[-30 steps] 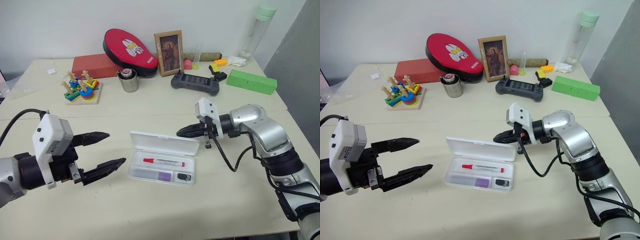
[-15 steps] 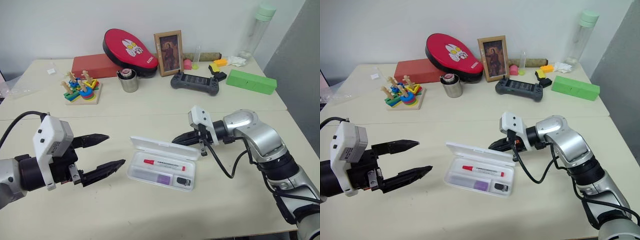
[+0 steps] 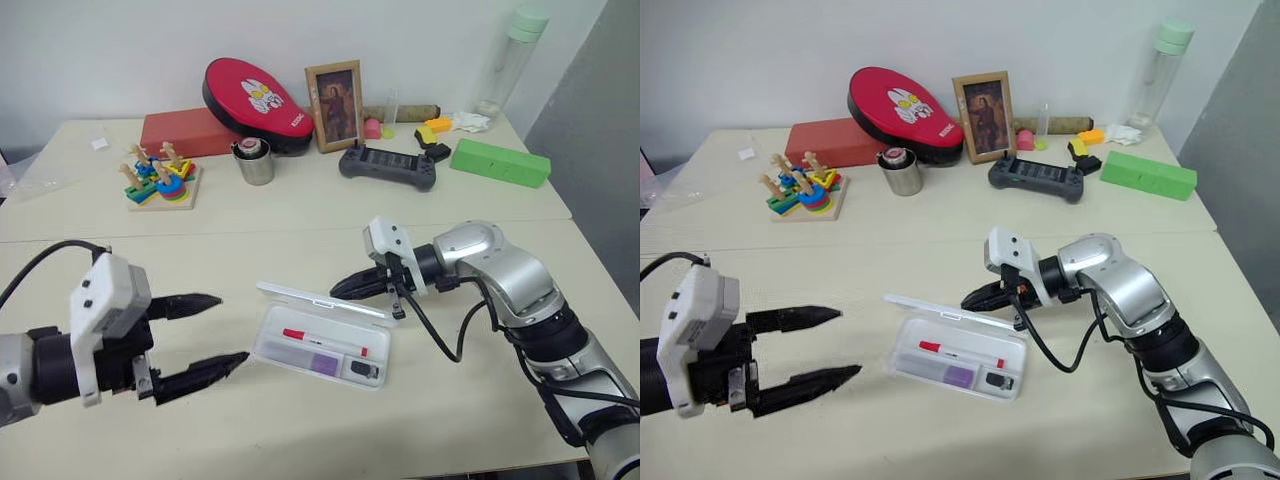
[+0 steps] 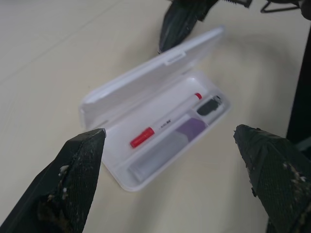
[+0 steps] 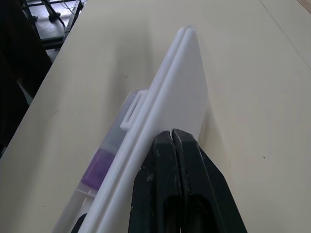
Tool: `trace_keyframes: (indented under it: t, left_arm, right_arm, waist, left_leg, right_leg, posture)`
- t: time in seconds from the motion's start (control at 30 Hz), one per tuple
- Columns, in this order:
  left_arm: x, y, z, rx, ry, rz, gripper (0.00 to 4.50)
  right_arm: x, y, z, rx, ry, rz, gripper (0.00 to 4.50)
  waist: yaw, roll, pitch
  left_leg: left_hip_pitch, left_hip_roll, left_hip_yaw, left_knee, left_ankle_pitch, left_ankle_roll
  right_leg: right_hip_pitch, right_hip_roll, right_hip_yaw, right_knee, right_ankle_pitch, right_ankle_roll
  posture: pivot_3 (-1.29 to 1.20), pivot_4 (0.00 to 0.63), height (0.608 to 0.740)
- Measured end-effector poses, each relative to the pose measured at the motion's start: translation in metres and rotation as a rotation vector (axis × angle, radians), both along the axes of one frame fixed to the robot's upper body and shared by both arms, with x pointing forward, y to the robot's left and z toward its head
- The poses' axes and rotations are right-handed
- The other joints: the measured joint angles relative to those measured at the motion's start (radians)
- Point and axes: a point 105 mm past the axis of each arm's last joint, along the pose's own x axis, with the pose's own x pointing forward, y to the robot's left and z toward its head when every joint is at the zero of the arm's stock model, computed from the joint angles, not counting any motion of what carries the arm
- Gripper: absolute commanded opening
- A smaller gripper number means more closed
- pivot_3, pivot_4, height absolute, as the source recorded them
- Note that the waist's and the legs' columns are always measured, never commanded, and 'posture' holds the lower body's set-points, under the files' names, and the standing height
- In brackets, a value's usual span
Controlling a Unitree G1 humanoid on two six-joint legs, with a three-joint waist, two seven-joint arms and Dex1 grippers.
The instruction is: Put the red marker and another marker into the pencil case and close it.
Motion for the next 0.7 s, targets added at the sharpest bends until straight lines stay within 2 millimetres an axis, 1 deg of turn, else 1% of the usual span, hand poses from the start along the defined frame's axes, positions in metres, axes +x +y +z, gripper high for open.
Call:
trace_keyframes:
  t: [0.3,0.53,0.7]
  left_arm:
    - [0.000,0.000,0.002,0.006,-0.006,-0.002,4.50]
    - [-0.001,-0.002,0.006,0.011,-0.011,-0.017,4.50]
    - [-0.003,-0.003,0.009,0.015,-0.012,-0.021,4.50]
  right_arm:
    - [-0.003,0.006,0.001,0.013,0.002,0.020,0.01]
    - [-0.009,0.011,0.000,0.006,0.005,0.046,0.01]
    - [-0.019,0.014,-0.006,0.012,0.050,0.073,0.01]
  waist:
    - [0.000,0.000,0.000]
    - [0.000,0.000,0.000]
    - [0.000,0.000,0.000]
  left_leg:
    - [0.000,0.000,0.000,0.000,0.000,0.000]
    - [0.000,0.000,0.000,0.000,0.000,0.000]
    - [0.000,0.000,0.000,0.000,0.000,0.000]
  right_leg:
    - [0.000,0.000,0.000,0.000,0.000,0.000]
    - [0.000,0.000,0.000,0.000,0.000,0.000]
    - [0.000,0.000,0.000,0.000,0.000,0.000]
  posture:
    - [0.00,0.150,0.740]
    - [0.00,0.150,0.740]
    - [0.00,0.150,0.740]
